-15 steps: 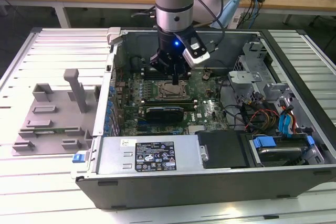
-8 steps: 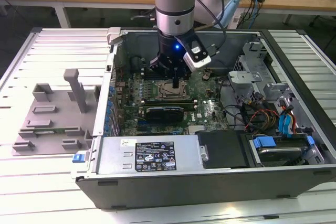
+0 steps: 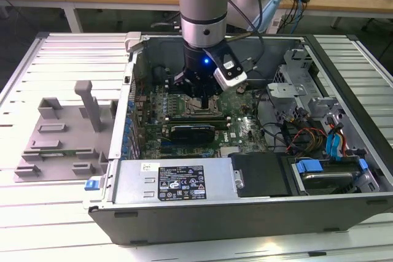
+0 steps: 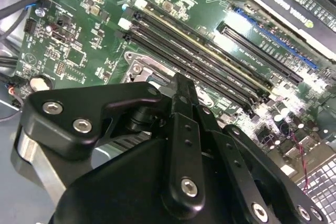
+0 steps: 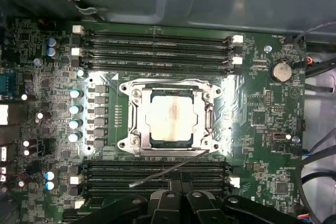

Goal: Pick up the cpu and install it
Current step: 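Install the second cpu locking lever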

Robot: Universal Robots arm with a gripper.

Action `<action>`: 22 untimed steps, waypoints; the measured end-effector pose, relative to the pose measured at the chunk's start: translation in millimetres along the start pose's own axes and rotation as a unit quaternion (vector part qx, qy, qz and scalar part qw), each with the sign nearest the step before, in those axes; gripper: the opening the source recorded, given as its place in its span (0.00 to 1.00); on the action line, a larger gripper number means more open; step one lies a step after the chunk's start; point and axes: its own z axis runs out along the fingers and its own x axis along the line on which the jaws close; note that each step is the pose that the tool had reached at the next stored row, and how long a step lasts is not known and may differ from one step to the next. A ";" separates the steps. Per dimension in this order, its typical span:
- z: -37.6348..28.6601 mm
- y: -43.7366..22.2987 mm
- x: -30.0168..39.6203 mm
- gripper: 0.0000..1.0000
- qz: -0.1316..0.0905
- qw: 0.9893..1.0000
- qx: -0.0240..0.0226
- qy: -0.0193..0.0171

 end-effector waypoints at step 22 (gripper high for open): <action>17.3 -1.8 27.4 0.11 0.000 1.000 -0.003 0.013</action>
